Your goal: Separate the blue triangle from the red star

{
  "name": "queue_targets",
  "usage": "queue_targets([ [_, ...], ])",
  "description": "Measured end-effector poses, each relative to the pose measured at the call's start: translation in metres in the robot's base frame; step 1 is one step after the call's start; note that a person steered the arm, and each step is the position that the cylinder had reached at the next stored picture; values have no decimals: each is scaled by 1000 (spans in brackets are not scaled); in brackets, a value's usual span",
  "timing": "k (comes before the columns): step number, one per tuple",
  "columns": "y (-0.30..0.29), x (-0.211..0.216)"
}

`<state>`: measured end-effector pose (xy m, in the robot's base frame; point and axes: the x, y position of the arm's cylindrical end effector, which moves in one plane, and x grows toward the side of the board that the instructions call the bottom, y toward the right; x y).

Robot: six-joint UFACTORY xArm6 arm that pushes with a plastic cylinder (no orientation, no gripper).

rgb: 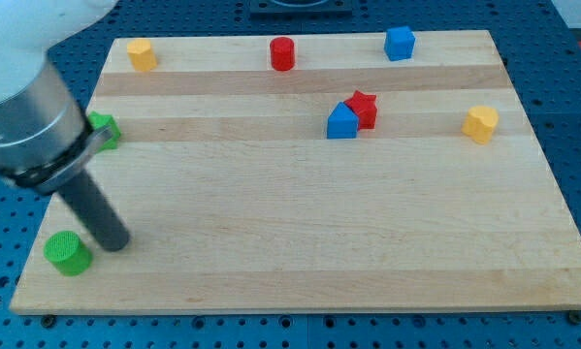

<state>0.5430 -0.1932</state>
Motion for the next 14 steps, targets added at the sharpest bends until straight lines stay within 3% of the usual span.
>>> queue_targets([
  [1,63,-43],
  [3,82,-58],
  [6,82,-183],
  [7,102,-220],
  [8,161,-236],
  [9,207,-227],
  [11,265,-171],
  [14,277,-82],
])
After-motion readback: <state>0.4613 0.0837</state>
